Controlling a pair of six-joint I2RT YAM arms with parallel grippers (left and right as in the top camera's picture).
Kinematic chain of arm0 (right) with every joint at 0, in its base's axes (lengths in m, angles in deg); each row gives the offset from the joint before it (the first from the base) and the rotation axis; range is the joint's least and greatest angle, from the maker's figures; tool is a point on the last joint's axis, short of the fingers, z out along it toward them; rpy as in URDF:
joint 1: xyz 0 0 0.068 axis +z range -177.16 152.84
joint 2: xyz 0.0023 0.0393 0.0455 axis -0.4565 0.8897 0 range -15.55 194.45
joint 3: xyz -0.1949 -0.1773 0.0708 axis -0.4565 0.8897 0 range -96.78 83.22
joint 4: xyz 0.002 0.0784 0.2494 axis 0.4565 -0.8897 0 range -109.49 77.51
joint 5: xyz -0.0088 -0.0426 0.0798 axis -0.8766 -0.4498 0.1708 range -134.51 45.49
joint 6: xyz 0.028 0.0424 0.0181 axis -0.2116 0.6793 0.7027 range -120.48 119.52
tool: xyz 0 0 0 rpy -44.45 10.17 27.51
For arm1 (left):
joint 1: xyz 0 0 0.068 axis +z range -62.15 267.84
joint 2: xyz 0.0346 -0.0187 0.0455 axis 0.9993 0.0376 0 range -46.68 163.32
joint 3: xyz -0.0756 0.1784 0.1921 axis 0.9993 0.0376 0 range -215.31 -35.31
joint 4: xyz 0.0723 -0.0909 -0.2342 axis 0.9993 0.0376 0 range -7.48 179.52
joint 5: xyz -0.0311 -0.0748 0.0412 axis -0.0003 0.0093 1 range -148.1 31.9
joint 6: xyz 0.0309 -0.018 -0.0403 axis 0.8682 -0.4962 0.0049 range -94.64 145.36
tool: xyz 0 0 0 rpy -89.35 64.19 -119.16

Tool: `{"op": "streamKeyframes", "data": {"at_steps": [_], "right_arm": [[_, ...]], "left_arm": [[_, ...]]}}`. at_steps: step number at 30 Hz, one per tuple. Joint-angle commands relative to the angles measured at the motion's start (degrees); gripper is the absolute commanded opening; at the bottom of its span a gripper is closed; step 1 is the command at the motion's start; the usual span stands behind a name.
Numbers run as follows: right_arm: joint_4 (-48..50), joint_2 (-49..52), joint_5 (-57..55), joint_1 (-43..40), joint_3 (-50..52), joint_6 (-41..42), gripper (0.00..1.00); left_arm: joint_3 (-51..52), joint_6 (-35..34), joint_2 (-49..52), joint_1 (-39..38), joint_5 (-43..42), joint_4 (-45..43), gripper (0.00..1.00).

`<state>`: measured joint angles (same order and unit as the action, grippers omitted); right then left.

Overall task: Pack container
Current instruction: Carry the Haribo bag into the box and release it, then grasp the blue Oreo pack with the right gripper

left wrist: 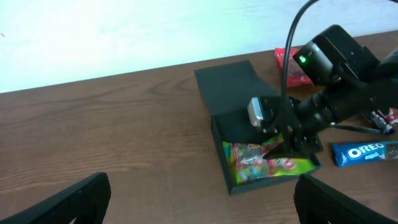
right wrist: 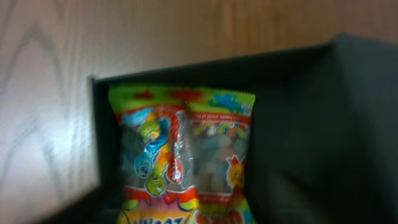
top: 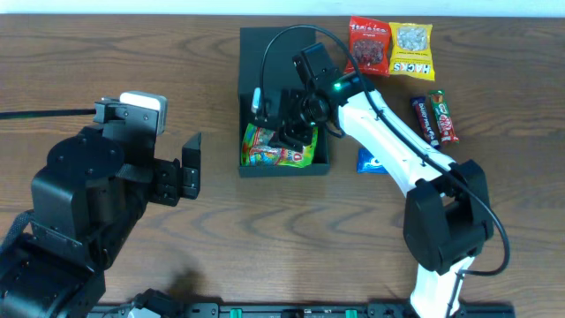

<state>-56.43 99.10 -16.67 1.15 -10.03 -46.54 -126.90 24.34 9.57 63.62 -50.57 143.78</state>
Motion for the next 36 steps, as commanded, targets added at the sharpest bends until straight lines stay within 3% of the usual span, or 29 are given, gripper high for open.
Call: {"op": "streamKeyframes", "data": {"at_steps": [1, 11, 14, 15, 16, 20, 24, 27, 29, 30, 34, 36], "right_arm": [[2.08, -1.01, 0.22, 0.46, -0.52, 6.45, 0.99], [-3.10, -2.56, -7.58, 0.48, -0.17, 10.69, 0.99], [-3.91, -2.01, -10.36, 0.46, -0.15, 11.41, 0.90], [-3.87, -1.99, -11.78, 0.22, -0.13, 13.09, 0.94], [-3.54, -2.05, -13.84, -0.09, -0.15, 16.11, 0.99], [-3.72, -4.55, -20.55, -3.50, -0.57, 37.20, 0.99], [-6.51, -8.26, -18.69, -10.58, -0.57, 59.19, 0.99], [-8.94, -9.03, -7.10, -16.76, -0.55, 63.19, 0.99], [-11.23, -8.83, -5.88, -20.00, -0.09, 63.47, 0.99], [-12.26, -8.68, -7.15, -20.70, 0.22, 65.68, 0.99], [-22.38, -8.37, -21.03, -23.28, 1.86, 87.36, 0.99], [-23.54, -8.37, -25.00, -23.47, 3.15, 92.37, 0.99]], "left_arm": [[-0.17, 1.07, -0.04, -0.07, 0.59, 0.02, 0.95], [-0.17, 1.07, -0.02, -0.07, 0.59, 0.04, 0.95], [-0.17, 1.07, -0.02, -0.07, 0.59, 0.00, 0.95], [-0.17, 1.07, -0.02, -0.07, 0.59, 0.00, 0.95], [-0.17, 1.07, -0.02, -0.07, 0.59, 0.02, 0.95], [-0.17, 1.09, -0.02, -0.07, 0.59, 0.04, 0.95], [-0.11, 1.07, 0.00, -0.07, 0.59, 0.02, 0.95], [-0.02, 1.09, 0.00, -0.07, 0.59, 0.02, 0.95], [0.00, 1.09, 0.35, -0.07, 0.57, 0.02, 0.95], [0.00, 1.09, 0.61, -0.07, 0.57, 0.02, 0.95], [0.00, 1.07, 1.62, -0.07, 0.52, 0.07, 0.95], [0.00, 1.05, 1.90, -0.07, 0.50, 0.04, 0.95]]}}
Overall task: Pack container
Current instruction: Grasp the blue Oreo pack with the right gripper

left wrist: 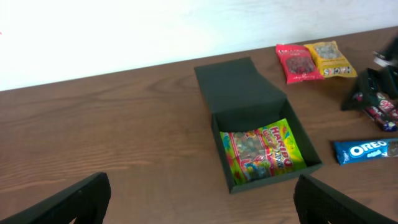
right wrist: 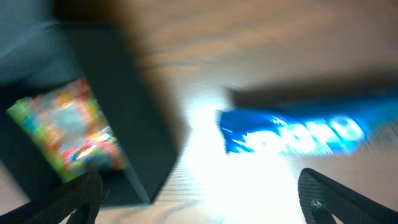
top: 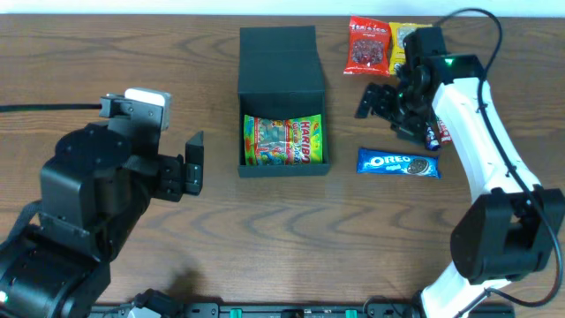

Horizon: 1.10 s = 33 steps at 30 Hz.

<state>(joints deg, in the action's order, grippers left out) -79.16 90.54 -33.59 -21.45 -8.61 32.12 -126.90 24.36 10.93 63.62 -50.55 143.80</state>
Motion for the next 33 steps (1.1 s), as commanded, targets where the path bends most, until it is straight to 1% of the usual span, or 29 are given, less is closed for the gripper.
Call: {"op": "streamKeyframes", "data": {"at_steps": [1, 5, 9, 12, 16, 18, 21, 23, 24, 29, 31, 33], "right_arm": [[-0.92, 0.20, -9.51, -0.87, 2.64, 16.28, 0.97], [1.31, 0.20, -12.81, -0.81, 7.98, 24.68, 0.96], [5.44, 0.22, -12.87, -0.83, 13.90, 29.18, 0.93], [9.75, 0.22, -12.98, -0.83, 17.81, 29.77, 0.89], [14.82, 0.35, -13.66, -0.87, 22.08, 30.84, 0.88], [16.41, 0.39, -13.70, -0.87, 23.89, 31.26, 0.85], [17.94, 0.44, -15.15, -0.87, 25.00, 31.26, 0.83], [18.99, 0.46, -16.04, -0.87, 25.27, 31.26, 0.78], [19.43, 0.66, -16.35, -0.87, 25.29, 31.23, 0.74], [19.56, 3.65, -16.46, -0.87, 25.29, 31.21, 0.67], [19.56, 4.31, -16.26, -0.87, 25.29, 31.21, 0.66], [19.58, 4.44, -16.26, -0.87, 25.29, 31.21, 0.62]], "left_arm": [[0.00, 1.05, 0.83, -0.07, 0.48, 0.04, 0.95], [0.00, 1.03, 1.57, -0.07, 0.31, 0.04, 0.95], [0.00, 1.03, 1.66, -0.07, 0.31, 0.02, 0.95], [0.00, 1.03, 1.64, -0.07, 0.31, 0.02, 0.95], [0.00, 1.05, 1.66, -0.07, 0.33, 0.00, 0.95], [0.00, 1.05, 1.64, -0.07, 0.33, 0.00, 0.95], [0.00, 1.05, 1.64, -0.07, 0.33, -0.02, 0.95], [0.00, 1.05, 1.64, -0.07, 0.33, 0.02, 0.95], [0.00, 1.05, 1.64, -0.07, 0.33, 0.04, 0.95], [0.00, 1.05, 1.64, -0.07, 0.33, 0.02, 0.95], [0.00, 1.05, 1.64, -0.07, 0.33, 0.02, 0.95], [0.00, 1.07, 1.64, -0.07, 0.33, 0.00, 0.95]]}}
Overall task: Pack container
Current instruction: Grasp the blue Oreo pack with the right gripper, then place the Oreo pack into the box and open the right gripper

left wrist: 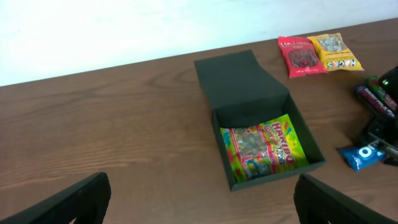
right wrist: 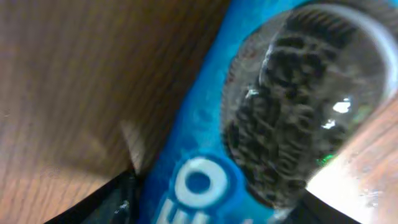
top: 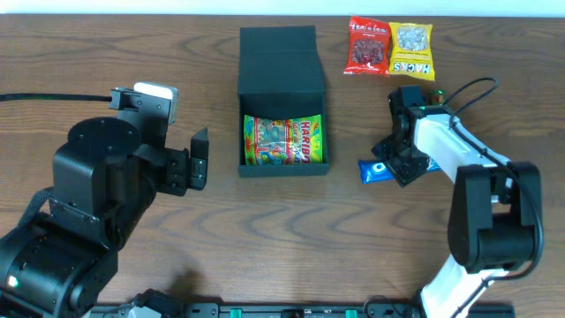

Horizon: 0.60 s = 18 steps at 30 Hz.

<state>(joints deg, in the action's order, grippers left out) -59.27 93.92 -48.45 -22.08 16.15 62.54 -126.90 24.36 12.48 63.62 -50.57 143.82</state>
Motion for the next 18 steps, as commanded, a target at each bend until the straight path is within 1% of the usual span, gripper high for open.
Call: {"op": "streamKeyframes", "data": {"at_steps": [1, 4, 5, 10, 14, 15, 17, 18], "right_arm": [[-0.28, 1.05, -1.42, -0.24, 0.52, 0.79, 0.60], [-0.09, 1.05, -1.40, -0.28, 0.48, 0.79, 0.47], [-0.09, 1.05, -1.40, -0.31, 0.31, 0.72, 0.47], [-0.98, 1.01, 1.53, -0.28, -3.69, -3.17, 0.33], [-4.26, 1.01, 5.81, 0.02, -10.40, -3.50, 0.28], [-5.31, 1.01, 7.78, 0.37, -13.05, -3.50, 0.24], [-5.97, 1.01, 11.15, 1.36, -16.52, -3.50, 0.23], [-5.95, 1.01, 13.33, 2.16, -18.32, -3.45, 0.21]], "left_arm": [[0.00, 1.07, 0.09, -0.07, 0.35, -0.02, 0.95], [0.00, 1.07, 0.09, -0.07, 0.35, -0.02, 0.95], [0.00, 1.07, 0.09, -0.07, 0.35, -0.02, 0.95], [0.00, 2.32, 0.09, -0.07, 0.37, -0.07, 0.95], [0.00, 2.32, 0.09, -0.07, 0.37, -0.02, 0.95], [0.00, 2.29, 0.09, -0.07, 0.37, 0.00, 0.95], [0.00, 2.29, 0.02, -0.07, 0.39, -0.02, 0.95], [-0.02, 2.29, -0.04, -0.07, 0.46, -0.02, 0.95]]}}
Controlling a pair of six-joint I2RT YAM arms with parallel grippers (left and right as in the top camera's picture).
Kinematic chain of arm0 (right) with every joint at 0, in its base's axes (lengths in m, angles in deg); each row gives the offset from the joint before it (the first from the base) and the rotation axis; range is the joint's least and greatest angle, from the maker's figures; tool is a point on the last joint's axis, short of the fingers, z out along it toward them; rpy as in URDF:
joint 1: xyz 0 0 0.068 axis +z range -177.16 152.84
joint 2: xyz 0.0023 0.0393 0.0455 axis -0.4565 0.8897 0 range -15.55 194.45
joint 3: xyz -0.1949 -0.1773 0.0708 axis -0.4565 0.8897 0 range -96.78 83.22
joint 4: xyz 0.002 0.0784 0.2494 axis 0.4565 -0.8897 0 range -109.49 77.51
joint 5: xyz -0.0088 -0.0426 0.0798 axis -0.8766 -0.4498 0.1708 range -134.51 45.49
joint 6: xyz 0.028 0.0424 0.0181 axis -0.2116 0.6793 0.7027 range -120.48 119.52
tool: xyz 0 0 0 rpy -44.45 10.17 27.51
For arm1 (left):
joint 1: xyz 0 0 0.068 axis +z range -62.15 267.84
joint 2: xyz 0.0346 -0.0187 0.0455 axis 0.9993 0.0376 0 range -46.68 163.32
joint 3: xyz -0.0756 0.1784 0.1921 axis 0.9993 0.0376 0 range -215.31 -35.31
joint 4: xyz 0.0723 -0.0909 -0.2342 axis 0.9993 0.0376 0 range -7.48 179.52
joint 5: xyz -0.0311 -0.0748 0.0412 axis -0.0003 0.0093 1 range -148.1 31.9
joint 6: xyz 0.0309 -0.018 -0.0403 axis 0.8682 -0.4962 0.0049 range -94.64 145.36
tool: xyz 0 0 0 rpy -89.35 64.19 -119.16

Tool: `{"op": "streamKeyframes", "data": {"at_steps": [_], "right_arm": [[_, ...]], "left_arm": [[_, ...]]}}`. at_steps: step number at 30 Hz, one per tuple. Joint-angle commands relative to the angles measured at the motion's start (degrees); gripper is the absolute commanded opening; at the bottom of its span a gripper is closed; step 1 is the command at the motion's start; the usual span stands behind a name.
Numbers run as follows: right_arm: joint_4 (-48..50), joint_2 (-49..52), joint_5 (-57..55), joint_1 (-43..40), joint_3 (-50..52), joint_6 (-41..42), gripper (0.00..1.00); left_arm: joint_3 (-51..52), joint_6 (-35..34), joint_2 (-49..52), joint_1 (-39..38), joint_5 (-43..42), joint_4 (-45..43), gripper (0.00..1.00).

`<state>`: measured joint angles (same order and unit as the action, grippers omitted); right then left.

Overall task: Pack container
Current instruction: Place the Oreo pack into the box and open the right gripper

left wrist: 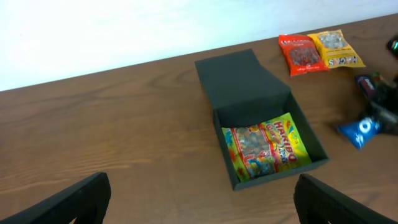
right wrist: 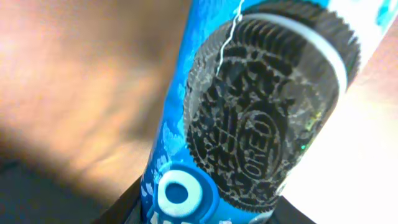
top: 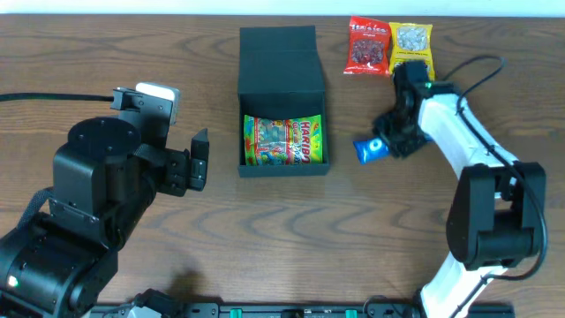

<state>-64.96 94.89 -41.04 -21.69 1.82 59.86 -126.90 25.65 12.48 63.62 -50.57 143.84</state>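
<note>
A black box (top: pixel 313 168) stands open with its lid folded back, a Haribo gummy bag (top: pixel 282 140) lying inside. My right gripper (top: pixel 395 141) is shut on a blue Oreo pack (top: pixel 371 148), held off the table to the right of the box; the pack fills the right wrist view (right wrist: pixel 249 124). From the left wrist the box (left wrist: pixel 249 81), the gummy bag (left wrist: pixel 267 146) and the Oreo pack (left wrist: pixel 359 129) are seen. My left gripper (top: pixel 196 161) hangs open over bare table, left of the box, its fingers (left wrist: pixel 62 202) wide apart.
A red snack bag (top: pixel 368 46) and a yellow Hacks bag (top: pixel 411 47) lie at the back right. Dark candy bars (left wrist: pixel 368 84) sit near my right arm. The left arm's bulk fills the front left.
My right gripper has risen and shifted towards the back with the Oreo pack, which now hangs off the table nearer the box. The left arm has not moved.
My right gripper was inside the box over the gummy bag. Then it was out of the box, near the candy bars, with the Oreo pack flat on the table. Then it was down on the pack, and now holds it raised.
</note>
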Motion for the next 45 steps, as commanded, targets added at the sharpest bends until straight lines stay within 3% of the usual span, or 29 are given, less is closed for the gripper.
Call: {"op": "streamKeyframes", "data": {"at_steps": [1, 4, 6, 11, 16, 20, 24, 29, 39, 40, 41, 42, 44, 45], "right_arm": [[-0.20, 0.04, 7.45, 2.56, -5.25, -0.42, 0.18], [2.91, 0.04, 12.26, 7.34, -9.51, 3.04, 0.09], [6.95, 0.04, 13.55, 10.84, -10.47, 9.90, 0.03], [13.25, 0.11, 10.84, 18.60, -10.49, 20.57, 0.02], [15.17, 0.11, -3.02, 26.21, -10.49, 28.61, 0.02], [17.73, 0.79, -21.70, 32.15, -10.47, 35.69, 0.02], [23.02, 3.37, -25.09, 34.14, -10.45, 36.65, 0.02], [24.04, 7.96, -23.80, 34.03, -10.45, 46.62, 0.02], [26.12, 9.92, -23.85, 33.18, -10.45, 46.23, 0.02], [26.12, 9.92, -23.85, 33.16, -10.45, 46.23, 0.07], [26.14, 9.92, -23.85, 33.07, -10.47, 46.25, 0.21], [26.14, 9.92, -23.82, 32.94, -10.45, 46.23, 0.43], [26.14, 9.92, -23.82, 32.61, -10.47, 45.83, 0.99], [26.14, 9.92, -23.80, 32.46, -10.47, 45.81, 0.99]], "left_arm": [[-0.02, 1.01, -0.17, -0.07, 0.61, -0.04, 0.95], [-0.02, 1.01, -1.36, -0.07, 0.59, 0.02, 0.95], [-0.02, 0.98, -2.36, -0.07, 0.57, 0.15, 0.95], [-0.02, 0.81, -3.76, -0.07, 0.50, 0.68, 0.95], [-0.02, 0.76, -4.07, -0.07, 0.33, 1.70, 0.95], [-0.02, 0.33, -4.09, -0.07, 0.33, 1.90, 0.95], [-0.02, -0.42, -4.09, -0.07, 0.31, 1.90, 0.95], [-0.02, -0.52, -4.09, -0.07, 0.33, 1.92, 0.95], [-0.02, -0.98, -4.09, -0.07, 0.35, 1.90, 0.95], [-0.02, -1.16, -4.09, -0.07, 0.33, 1.90, 0.95], [-0.02, -1.16, -4.09, -0.07, 0.33, 1.90, 0.95], [-0.02, -1.16, -4.09, -0.07, 0.33, 1.90, 0.95], [-0.02, -1.20, -4.09, -0.07, 0.33, 1.92, 0.95], [-0.02, -1.42, -4.09, -0.07, 0.33, 1.99, 0.95]]}}
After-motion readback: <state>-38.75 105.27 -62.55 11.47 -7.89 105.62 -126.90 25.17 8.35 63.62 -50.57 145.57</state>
